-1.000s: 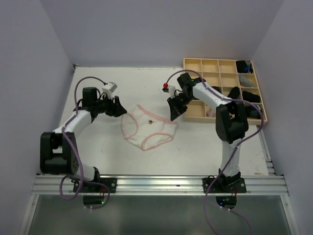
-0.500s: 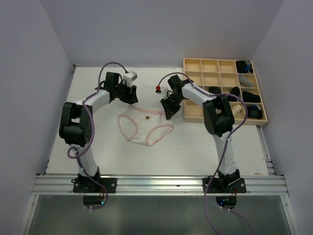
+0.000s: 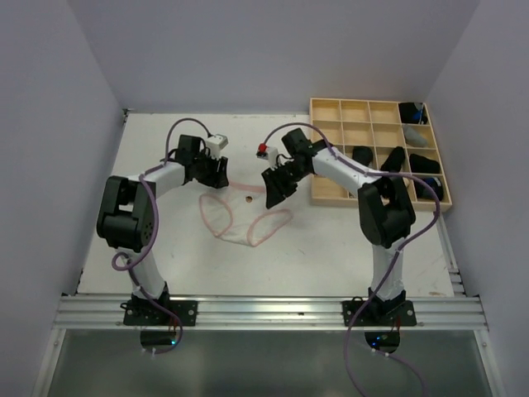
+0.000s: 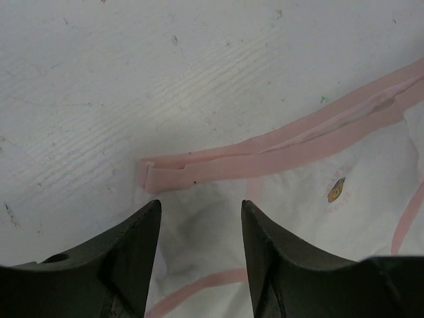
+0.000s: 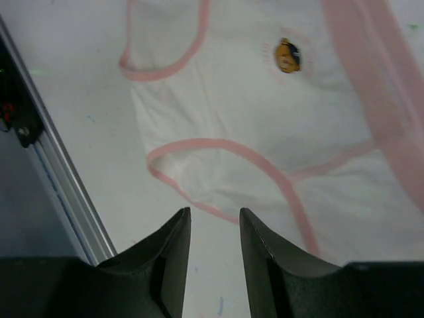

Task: Roll the underwear
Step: Fold the underwear

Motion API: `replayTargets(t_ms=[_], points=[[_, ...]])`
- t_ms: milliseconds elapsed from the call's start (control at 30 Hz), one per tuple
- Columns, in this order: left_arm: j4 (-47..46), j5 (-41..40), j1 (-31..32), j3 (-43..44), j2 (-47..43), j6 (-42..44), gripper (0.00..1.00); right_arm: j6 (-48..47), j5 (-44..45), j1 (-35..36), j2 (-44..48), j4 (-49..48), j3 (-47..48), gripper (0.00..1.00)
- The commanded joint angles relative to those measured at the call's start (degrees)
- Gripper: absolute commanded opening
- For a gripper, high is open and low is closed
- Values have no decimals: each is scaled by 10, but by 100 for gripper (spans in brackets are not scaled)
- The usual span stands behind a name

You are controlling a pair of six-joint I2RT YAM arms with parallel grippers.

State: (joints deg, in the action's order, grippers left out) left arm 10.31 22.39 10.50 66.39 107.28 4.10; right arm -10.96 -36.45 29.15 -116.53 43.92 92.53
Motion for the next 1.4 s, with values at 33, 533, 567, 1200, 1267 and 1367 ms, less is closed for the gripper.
replayTargets(t_ms=[33, 533, 567, 1200, 1267, 1367], points=[[-30, 5, -12, 9, -29, -20, 56, 125, -65, 39, 26, -132, -89, 40], [4, 62, -79, -38, -87, -21, 56, -197, 93, 38, -41, 27, -32, 28], [6, 79, -79, -39, -90, -14, 56, -214, 81, 36, -37, 34, -7, 29], [55, 121, -58, 130, 53, 28, 53, 105, -69, 36, 3, -113, -124, 52], [56, 105, -57, 131, 61, 27, 50, 131, -61, 37, 1, -125, -136, 52], [66, 103, -56, 130, 67, 34, 47, 130, -61, 38, -7, -131, -137, 52]])
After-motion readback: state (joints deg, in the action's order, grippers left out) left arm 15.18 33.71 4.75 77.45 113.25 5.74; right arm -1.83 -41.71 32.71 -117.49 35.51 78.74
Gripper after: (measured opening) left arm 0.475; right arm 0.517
